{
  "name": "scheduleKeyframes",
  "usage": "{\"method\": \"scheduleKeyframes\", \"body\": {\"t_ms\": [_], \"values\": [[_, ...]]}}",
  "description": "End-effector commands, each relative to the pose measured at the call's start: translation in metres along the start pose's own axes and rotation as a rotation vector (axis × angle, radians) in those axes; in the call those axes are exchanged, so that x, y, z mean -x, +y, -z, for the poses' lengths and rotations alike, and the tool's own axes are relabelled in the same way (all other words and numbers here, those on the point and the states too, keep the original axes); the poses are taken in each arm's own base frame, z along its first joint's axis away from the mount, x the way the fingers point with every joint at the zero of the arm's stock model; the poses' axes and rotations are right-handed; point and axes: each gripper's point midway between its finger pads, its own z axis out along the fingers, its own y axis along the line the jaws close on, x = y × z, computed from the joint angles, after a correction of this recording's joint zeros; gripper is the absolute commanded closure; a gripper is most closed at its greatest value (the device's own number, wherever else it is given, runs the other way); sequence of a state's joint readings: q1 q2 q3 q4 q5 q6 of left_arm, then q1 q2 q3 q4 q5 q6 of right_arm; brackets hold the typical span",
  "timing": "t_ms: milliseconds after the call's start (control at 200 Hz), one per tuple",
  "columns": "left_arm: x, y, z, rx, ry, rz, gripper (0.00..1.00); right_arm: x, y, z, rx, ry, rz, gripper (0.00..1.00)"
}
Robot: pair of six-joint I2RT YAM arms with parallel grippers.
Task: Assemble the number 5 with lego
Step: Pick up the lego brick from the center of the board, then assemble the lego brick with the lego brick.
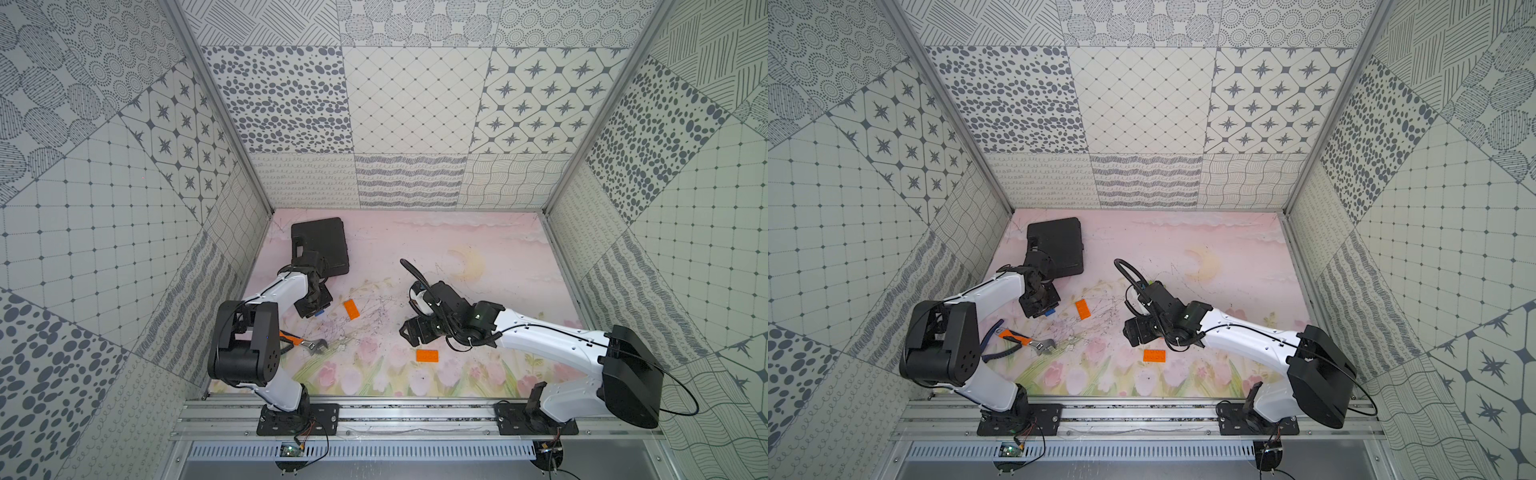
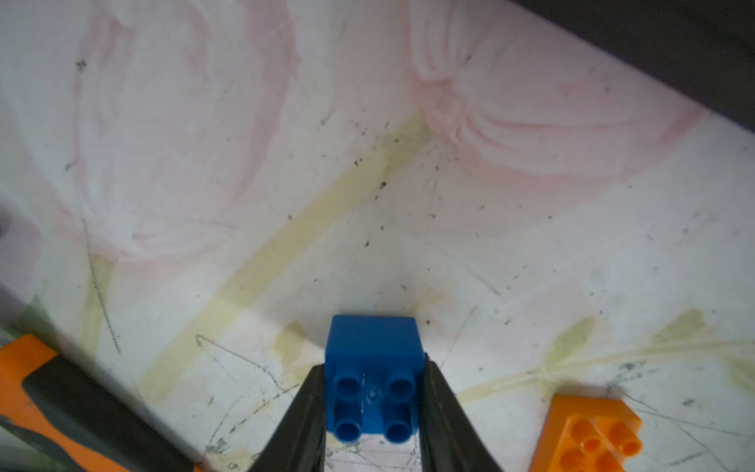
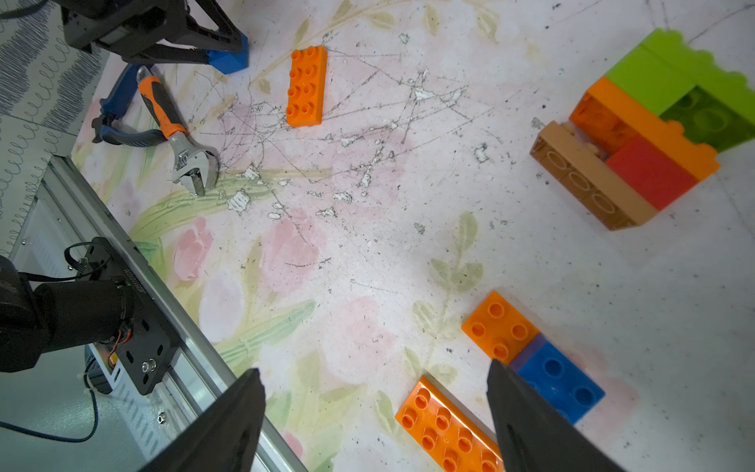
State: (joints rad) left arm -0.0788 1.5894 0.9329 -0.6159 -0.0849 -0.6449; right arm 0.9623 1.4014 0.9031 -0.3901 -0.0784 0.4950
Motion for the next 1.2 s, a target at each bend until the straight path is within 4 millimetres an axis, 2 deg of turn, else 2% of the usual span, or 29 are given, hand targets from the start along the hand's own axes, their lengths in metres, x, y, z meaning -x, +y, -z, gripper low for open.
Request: {"method": "scheduleKeyframes", "body": {"t_ms": [0,110,220,350,465,640,760,926,1086,1196], "values": [[-0.006,-0.01,0.019,-0.084,0.014,0.01,0.76,0.013,-0.001,0.007,-0.019,-0.05,-0.035,0.1],[-0.012,-0.019,0.043,-0.136,-0.008,0.001,0.78,0.013,-0.015,0.013,-0.078,-0.091,-0.098,0.09],[-0.03,-0.047,0.072,-0.245,-0.034,-0.061,0.77,0.008,-0.034,0.019,-0.142,-0.125,-0.185,0.08],[-0.071,-0.089,0.097,-0.361,-0.006,-0.191,0.77,-0.007,-0.06,0.025,-0.189,-0.13,-0.319,0.07],[-0.119,-0.118,0.109,-0.416,0.044,-0.331,0.77,-0.026,-0.082,0.029,-0.222,-0.123,-0.43,0.06],[-0.193,-0.146,0.112,-0.467,0.113,-0.505,0.78,-0.05,-0.102,0.037,-0.253,-0.126,-0.527,0.03],[-0.227,-0.16,0.107,-0.494,0.146,-0.557,0.78,-0.065,-0.111,0.04,-0.256,-0.126,-0.576,0.01],[-0.261,-0.182,0.103,-0.489,0.171,-0.648,0.79,-0.078,-0.117,0.042,-0.255,-0.112,-0.604,0.01],[-0.285,-0.188,0.089,-0.432,0.204,-0.694,0.81,-0.086,-0.123,0.044,-0.282,-0.094,-0.63,0.01],[-0.295,-0.192,0.082,-0.417,0.215,-0.702,0.81,-0.088,-0.12,0.041,-0.255,-0.083,-0.628,0.01]]}}
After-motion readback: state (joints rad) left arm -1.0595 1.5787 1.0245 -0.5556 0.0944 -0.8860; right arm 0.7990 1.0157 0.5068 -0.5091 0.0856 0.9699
